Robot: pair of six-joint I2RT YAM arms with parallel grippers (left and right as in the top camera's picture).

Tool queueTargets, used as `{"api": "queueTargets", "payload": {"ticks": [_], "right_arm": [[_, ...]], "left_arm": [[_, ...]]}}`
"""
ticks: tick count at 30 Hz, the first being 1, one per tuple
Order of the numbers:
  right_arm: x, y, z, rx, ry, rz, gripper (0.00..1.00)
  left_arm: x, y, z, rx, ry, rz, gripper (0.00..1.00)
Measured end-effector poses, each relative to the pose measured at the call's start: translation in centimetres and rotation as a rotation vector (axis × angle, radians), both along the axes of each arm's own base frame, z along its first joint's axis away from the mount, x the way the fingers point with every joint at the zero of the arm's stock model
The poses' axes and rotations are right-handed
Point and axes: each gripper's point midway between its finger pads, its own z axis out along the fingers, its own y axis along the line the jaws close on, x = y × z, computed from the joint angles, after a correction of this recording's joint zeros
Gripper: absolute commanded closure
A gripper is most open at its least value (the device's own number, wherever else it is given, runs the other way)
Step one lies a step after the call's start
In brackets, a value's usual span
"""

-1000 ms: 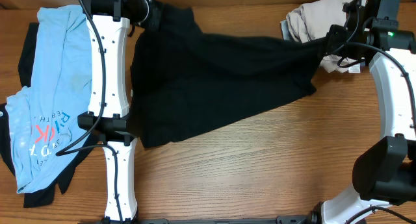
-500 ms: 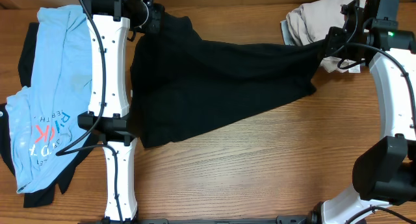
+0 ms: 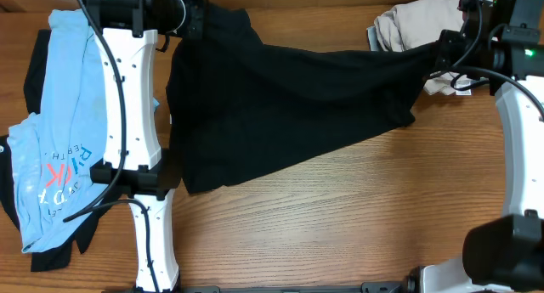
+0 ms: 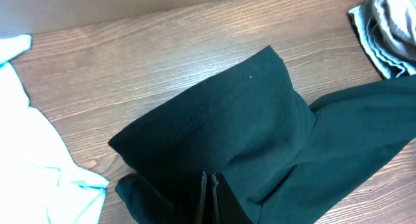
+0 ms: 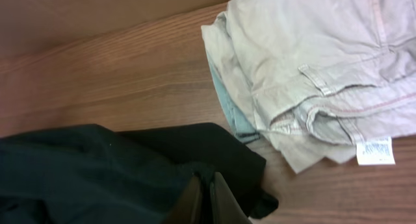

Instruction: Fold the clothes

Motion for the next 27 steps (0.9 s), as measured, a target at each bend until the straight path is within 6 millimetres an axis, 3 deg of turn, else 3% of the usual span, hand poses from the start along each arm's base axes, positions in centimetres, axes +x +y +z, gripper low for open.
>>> {"api": "queueTargets", "payload": {"ticks": [2, 4, 8, 11, 15, 20, 27], "right_arm": [[-0.8, 0.1, 1.1, -0.001, -0.009, -0.001, 0.96], [-2.0, 0.3, 3.7, -0.008, -0.051, -0.003, 0.96], [-6.2, 0.5, 12.6, -0.032, -0.24, -0.024, 0.96], [-11.5, 1.1, 19.9, -0.063, -0.416, -0.041, 0.96], [-19.5, 2.3, 25.9, -0.096, -0.593, -0.065, 0.96], [-26.9, 3.0, 28.6, -0.125, -0.705, -0.105, 0.96], [-33.6, 2.9, 29.8, -0.165, -0.742, -0.177, 0.96]], "left_arm": [[-0.5, 0.2, 1.0, 0.006, -0.02, 0.006, 0.96], [-1.6, 0.7, 3.2, 0.017, -0.065, 0.018, 0.96], [-5.9, 2.2, 10.6, 0.036, -0.242, 0.057, 0.96], [-11.9, 3.8, 17.7, 0.044, -0.43, 0.101, 0.96], [-21.0, 6.1, 24.8, 0.047, -0.671, 0.172, 0.96], [-29.4, 8.7, 28.9, 0.057, -0.861, 0.266, 0.96], [-35.0, 10.6, 30.5, 0.063, -0.971, 0.34, 0.96]]}}
